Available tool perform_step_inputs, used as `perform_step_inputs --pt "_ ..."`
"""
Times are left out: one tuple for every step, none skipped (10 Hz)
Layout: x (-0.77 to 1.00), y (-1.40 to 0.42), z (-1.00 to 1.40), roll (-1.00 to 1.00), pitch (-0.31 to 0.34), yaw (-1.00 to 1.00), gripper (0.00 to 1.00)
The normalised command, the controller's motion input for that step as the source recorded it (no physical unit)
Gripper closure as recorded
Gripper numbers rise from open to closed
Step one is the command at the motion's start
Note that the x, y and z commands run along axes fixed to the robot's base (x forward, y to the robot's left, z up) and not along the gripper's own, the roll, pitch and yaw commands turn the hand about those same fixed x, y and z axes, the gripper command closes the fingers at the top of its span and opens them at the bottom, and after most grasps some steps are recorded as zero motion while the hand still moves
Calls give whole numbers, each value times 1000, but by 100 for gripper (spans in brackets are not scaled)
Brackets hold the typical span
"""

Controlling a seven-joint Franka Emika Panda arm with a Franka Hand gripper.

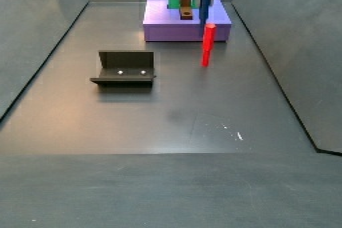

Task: Pick up the blue object. Move up. Move to above the board. Insert the blue object.
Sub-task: Move to above the board.

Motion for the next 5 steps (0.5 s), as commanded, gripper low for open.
perform_step_inputs --pt "0 0 1400 0 0 0 100" --pt "-31 0 1400 1 29 2 100" --pt "-58 -3 1400 -20 16 -2 100" --pt "11 -1 1400 -40 24 -4 100" --pt "39 1 961 -34 74 -7 100"
